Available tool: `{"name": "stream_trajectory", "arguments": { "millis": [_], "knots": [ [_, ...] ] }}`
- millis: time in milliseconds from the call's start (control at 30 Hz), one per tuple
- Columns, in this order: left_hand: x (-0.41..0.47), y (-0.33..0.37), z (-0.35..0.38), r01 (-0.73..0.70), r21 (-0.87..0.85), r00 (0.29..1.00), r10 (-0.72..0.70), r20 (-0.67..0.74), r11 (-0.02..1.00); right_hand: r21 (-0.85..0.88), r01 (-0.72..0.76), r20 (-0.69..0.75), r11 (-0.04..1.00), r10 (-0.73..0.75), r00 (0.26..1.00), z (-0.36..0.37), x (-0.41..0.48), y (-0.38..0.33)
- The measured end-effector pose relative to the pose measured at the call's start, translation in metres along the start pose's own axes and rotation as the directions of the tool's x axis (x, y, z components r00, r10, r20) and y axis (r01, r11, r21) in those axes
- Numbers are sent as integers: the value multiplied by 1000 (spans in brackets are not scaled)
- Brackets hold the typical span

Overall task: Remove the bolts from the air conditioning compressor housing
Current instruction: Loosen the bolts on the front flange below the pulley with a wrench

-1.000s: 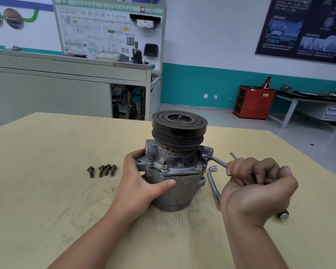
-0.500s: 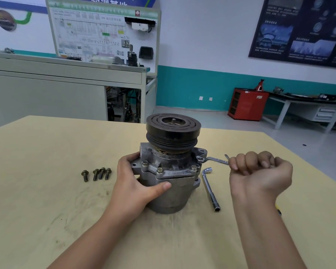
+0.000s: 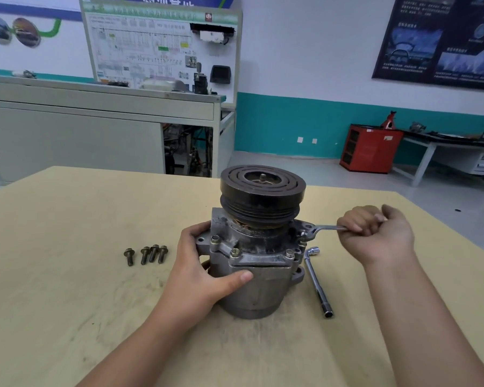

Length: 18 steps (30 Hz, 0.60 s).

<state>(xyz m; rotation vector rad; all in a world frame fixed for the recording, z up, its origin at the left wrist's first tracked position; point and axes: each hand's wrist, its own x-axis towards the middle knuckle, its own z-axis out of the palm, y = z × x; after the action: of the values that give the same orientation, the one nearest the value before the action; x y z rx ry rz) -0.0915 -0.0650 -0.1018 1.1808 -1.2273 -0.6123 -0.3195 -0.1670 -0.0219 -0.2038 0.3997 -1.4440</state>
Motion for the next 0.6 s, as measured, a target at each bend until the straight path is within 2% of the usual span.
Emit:
{"name": "stream_trajectory", "arguments": {
  "millis": [100,167,267,367,600],
  "knots": [
    [-1,1,1,-2,31,1000,2,-15,1000,13,116,49,993,-116,992,8,-21,-1],
    [-3,4,2,-6,71,999,9,-45,997,-22,192,149,981,-186,971,13,-39,2],
    [-10,7,9,-12,155,991,33,-127,988,-51,290,311,956,-261,914,19,-69,7],
    [-18,10,22,2,310,971,72,-227,951,-96,405,416,909,-333,846,22,-95,23],
    [-25,20,35,59,452,940,102,-324,890,-63,551,438,832,-473,764,17,-131,75]
  ]
}}
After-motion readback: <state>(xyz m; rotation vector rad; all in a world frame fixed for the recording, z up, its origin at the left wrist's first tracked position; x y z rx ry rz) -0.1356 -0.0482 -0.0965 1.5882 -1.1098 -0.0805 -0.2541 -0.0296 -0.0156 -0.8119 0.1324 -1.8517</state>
